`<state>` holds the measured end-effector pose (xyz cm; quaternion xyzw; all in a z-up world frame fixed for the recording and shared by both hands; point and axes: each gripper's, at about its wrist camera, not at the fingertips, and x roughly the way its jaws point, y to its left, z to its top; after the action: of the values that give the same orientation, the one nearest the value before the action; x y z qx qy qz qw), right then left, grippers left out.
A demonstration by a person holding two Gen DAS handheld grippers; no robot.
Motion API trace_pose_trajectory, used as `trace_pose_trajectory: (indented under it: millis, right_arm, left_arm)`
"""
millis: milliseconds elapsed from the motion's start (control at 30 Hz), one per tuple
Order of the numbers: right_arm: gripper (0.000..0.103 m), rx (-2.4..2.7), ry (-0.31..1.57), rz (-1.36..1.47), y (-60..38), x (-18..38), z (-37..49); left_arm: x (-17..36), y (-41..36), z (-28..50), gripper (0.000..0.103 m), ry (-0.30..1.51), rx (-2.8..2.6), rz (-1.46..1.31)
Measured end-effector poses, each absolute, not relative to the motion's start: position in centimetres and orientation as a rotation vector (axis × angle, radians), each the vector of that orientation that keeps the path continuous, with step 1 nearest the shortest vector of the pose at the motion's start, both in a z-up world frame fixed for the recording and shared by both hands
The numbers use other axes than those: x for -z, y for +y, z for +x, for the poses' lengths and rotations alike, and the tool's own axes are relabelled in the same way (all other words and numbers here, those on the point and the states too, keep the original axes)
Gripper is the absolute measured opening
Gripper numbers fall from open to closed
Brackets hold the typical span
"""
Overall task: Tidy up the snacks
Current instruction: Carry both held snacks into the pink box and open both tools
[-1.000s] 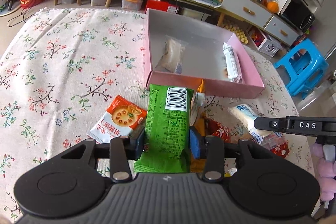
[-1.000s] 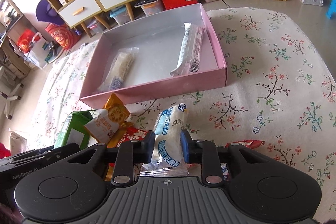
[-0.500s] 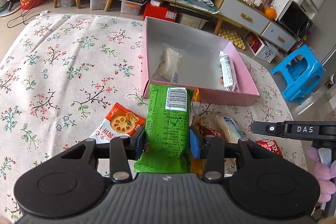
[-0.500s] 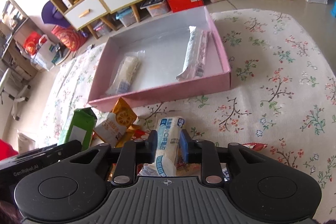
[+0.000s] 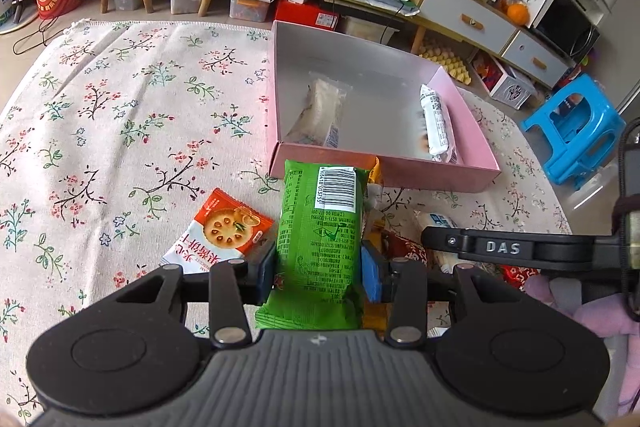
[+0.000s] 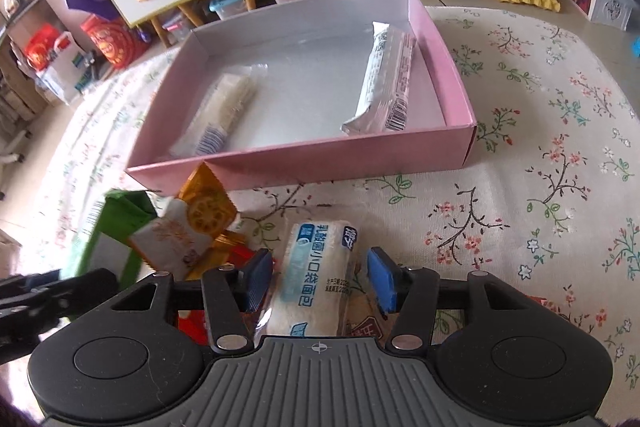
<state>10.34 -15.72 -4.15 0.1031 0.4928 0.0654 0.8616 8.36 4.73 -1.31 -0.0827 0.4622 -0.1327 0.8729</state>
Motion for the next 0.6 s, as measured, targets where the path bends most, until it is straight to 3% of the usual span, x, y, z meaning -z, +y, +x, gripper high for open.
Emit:
trace_pose_trajectory:
  millis: [33, 133, 600]
  right_arm:
    - [0.035, -0.141, 1.031, 0.207, -15.7, 4.2, 10.3]
    - [0.032, -0.14, 1.033, 0.209, -15.6, 4.0, 10.3]
    - [0.031, -0.138, 0.96, 0.326, -18.0, -0.2, 9.6]
  left_arm:
    - [1.3, 4.7, 8.3, 0.04, 0.965, 0.276, -0.17]
    - [1.1, 4.5, 8.2, 0.04, 0.956, 0.273, -0.157]
    - [-1.4, 4.0, 9.2, 0.04, 0.871, 0.291, -0.172]
